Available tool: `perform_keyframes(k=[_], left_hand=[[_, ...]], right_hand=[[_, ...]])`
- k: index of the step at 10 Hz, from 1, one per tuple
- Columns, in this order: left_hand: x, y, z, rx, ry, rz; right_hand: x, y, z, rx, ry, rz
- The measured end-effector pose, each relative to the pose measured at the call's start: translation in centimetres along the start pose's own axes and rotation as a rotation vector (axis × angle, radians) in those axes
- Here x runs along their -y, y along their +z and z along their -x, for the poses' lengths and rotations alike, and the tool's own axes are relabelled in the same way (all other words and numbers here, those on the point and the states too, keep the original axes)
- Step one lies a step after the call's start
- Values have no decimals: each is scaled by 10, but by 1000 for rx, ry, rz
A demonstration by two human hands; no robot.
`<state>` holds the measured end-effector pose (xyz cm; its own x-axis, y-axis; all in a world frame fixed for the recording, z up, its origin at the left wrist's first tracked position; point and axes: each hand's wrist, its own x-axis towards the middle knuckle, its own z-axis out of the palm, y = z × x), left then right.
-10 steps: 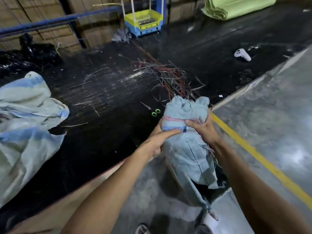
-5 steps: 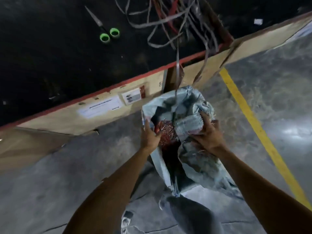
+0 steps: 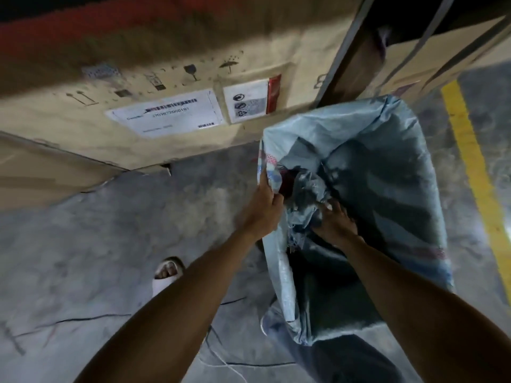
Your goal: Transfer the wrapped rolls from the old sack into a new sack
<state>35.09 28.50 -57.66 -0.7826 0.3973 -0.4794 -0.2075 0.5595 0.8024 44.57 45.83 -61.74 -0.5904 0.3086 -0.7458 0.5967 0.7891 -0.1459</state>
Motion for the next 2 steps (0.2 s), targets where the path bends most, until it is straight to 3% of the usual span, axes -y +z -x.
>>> perform_keyframes(k=[2], left_hand=[[-32, -40, 14, 215, -137, -57]], right_hand=[[64, -74, 56, -77, -9, -76]])
